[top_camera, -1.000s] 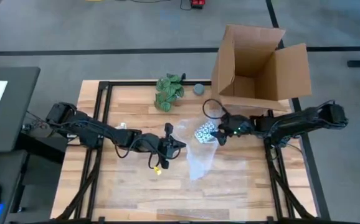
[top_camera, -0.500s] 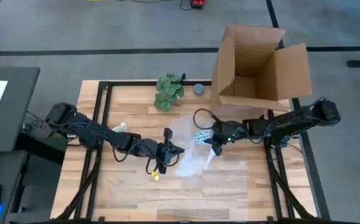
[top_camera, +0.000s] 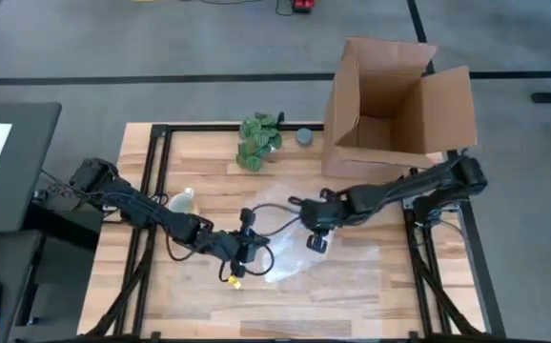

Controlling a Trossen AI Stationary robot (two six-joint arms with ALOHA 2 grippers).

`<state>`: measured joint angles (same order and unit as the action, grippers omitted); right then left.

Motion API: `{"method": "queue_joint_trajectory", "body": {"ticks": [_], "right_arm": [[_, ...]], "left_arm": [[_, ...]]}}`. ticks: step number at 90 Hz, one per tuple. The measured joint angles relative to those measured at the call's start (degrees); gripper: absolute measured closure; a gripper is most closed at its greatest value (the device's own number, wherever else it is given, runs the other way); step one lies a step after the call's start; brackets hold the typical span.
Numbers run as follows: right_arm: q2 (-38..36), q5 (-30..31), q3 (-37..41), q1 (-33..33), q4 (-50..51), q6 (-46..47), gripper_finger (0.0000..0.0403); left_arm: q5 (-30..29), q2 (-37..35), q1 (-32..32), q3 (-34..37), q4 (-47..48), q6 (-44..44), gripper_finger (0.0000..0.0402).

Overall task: Wrap mug
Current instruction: Wrap the blue cup with the bubble wrap

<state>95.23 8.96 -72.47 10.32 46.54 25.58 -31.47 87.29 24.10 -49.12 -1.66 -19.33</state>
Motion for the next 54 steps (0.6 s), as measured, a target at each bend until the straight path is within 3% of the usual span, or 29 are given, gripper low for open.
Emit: {"method": "queue_joint_trajectory", "body": {"ticks": [18,54], "right_arm": [[7.4,0.0,-7.9,-0.8,12.6,-2.3,0.0382],[11.8,-4.6,-8.3,-1.6,12.4,-6.6,0.0382]], "left_arm": [[-1.3,0.0,0.0,0.0,6.3,3.7,0.0402],[0.4,0.0,0.3,0.0,7.0,4.6,0.0402]]}}
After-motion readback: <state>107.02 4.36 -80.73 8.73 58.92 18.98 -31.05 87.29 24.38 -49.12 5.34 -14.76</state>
